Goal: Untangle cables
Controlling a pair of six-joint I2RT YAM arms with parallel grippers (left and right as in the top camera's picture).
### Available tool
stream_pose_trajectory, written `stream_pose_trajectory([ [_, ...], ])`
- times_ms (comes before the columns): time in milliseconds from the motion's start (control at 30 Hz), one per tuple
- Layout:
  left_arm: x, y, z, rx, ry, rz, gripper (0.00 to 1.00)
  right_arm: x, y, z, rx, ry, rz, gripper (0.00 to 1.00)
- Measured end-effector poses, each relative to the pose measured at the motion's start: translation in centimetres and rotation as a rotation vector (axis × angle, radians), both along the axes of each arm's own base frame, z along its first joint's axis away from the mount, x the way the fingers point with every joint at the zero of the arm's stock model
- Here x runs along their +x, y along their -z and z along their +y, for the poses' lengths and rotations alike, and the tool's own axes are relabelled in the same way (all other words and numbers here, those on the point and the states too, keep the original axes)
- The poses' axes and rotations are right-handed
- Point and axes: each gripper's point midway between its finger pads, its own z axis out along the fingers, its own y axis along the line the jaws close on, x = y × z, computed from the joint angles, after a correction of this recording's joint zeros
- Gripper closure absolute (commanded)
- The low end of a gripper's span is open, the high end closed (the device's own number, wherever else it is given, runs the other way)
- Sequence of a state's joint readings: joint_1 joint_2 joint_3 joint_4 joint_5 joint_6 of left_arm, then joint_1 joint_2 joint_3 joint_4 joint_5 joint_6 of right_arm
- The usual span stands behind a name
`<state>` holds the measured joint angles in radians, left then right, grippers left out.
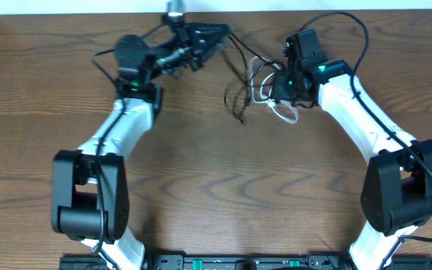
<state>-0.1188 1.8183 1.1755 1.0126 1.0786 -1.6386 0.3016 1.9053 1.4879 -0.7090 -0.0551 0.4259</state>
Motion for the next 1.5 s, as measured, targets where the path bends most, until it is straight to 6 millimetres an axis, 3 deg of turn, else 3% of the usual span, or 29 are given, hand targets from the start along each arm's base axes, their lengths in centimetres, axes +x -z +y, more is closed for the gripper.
stream_pose_trajectory([
  [167, 1.2, 3.0, 3.4, 0.084, -0.041, 0.051, 0.93, -1.2, 1.0, -4.6, -0.066, 0.085, 0.092, 0.99],
  [267, 1.1, 4.9, 3.6, 0.129, -0.030, 0.090, 0.93, -1.5, 1.1, -6.8, -0.084, 0.109, 0.117, 0.99],
  [367, 0.8, 6.4, 3.4, 0.170, -0.013, 0.109, 0.93, -1.3, -0.1, -8.2, -0.070, 0.089, 0.090, 0.99],
  [467, 0.6, 7.6, 3.4, 0.209, -0.008, 0.107, 0.93, -1.2, -3.3, -9.7, -0.051, 0.079, 0.013, 0.99],
  [567, 0.4, 8.3, 3.4, 0.240, -0.006, 0.089, 0.93, -1.2, -8.3, -11.9, -0.067, 0.111, -0.125, 0.99],
  [600, 0.4, 8.4, 3.4, 0.246, -0.004, 0.082, 0.93, -1.1, -10.9, -13.6, -0.095, 0.152, -0.203, 0.99],
  [700, 0.6, 8.4, 4.0, 0.262, -0.019, 0.051, 0.93, -1.7, -15.4, -17.8, -0.144, 0.257, -0.335, 0.99],
  [800, 1.0, 8.5, 5.2, 0.269, -0.043, 0.039, 0.92, -2.8, -19.1, -21.9, -0.168, 0.358, -0.441, 0.99],
  [867, 1.2, 8.5, 5.8, 0.274, -0.059, 0.031, 0.92, -3.6, -20.6, -22.8, -0.145, 0.362, -0.481, 0.99],
  [933, 1.4, 8.5, 6.2, 0.275, -0.070, 0.031, 0.92, -4.0, -21.2, -22.1, -0.107, 0.311, -0.496, 0.99],
  [1067, 1.3, 8.7, 6.2, 0.278, -0.068, 0.042, 0.92, -4.5, -20.2, -18.5, -0.013, 0.166, -0.450, 0.93],
  [1200, 0.9, 8.7, 5.3, 0.275, -0.039, 0.039, 0.93, -4.2, -18.9, -14.7, 0.046, 0.039, -0.405, 0.65],
  [1267, 0.7, 8.3, 4.7, 0.267, -0.025, 0.026, 0.93, -3.9, -18.2, -12.7, 0.061, -0.030, -0.388, 0.56],
  [1333, 0.7, 6.5, 4.0, 0.241, -0.016, -0.055, 0.92, -3.3, -17.0, -10.7, 0.081, -0.087, -0.361, 0.52],
  [1400, 0.4, 3.8, 3.4, 0.206, -0.006, -0.168, 0.93, -2.8, -15.4, -9.0, 0.097, -0.127, -0.321, 0.41],
  [1500, -0.9, -0.6, 2.7, 0.133, 0.010, -0.325, 0.93, -1.9, -12.7, -6.8, 0.119, -0.169, -0.260, 0.38],
])
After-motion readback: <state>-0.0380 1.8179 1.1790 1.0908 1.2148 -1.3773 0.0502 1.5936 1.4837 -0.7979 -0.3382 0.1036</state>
